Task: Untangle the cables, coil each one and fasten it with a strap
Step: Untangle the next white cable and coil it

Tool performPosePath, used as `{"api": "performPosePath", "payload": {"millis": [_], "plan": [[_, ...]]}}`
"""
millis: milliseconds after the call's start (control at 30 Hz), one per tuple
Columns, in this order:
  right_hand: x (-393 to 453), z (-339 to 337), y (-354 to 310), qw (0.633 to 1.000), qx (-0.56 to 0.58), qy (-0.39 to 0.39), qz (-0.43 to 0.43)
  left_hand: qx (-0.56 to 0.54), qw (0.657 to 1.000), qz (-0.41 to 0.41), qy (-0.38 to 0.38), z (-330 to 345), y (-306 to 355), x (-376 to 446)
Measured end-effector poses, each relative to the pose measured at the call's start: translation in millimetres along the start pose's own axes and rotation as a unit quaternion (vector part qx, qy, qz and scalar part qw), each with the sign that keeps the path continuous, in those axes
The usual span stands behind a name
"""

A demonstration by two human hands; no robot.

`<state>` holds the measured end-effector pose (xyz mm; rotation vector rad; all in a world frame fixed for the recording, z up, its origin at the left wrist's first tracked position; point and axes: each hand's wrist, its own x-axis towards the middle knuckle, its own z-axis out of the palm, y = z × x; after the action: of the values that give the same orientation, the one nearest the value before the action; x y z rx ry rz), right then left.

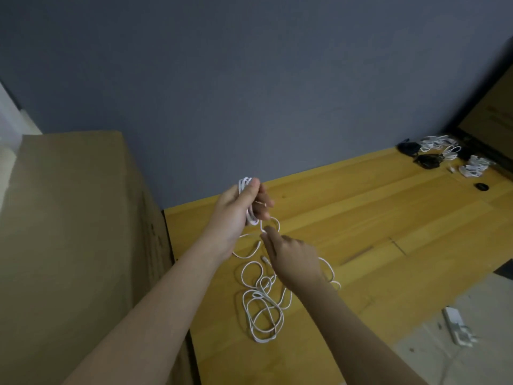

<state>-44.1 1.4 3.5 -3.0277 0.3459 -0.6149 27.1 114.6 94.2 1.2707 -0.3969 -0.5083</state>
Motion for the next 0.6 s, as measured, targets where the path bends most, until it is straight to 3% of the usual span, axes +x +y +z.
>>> {"api": "performPosePath", "payload": {"millis": [167, 267, 467, 533, 600], "plan": [[-28, 11, -6, 0.991, 0.069, 0.059, -0.098, 0.082, 0.996, 0.041, 0.009, -1, -12, 7], [-41, 7, -3, 0.972, 0.132, 0.101, -0.166, 0.215, 0.973, 0.081, 0.018, -10, -24, 16], [-20, -20, 12, 0.944, 0.226, 0.165, -0.173, 0.465, 0.882, 0.041, -0.063, -20, -39, 14], [-6, -31, 26, 0.946, 0.211, 0.184, -0.165, 0.475, 0.875, 0.0, -0.089, -13, -32, 8], [8, -38, 38, 0.95, 0.194, 0.21, -0.128, 0.432, 0.891, -0.038, -0.135, -5, -23, 2]]}}
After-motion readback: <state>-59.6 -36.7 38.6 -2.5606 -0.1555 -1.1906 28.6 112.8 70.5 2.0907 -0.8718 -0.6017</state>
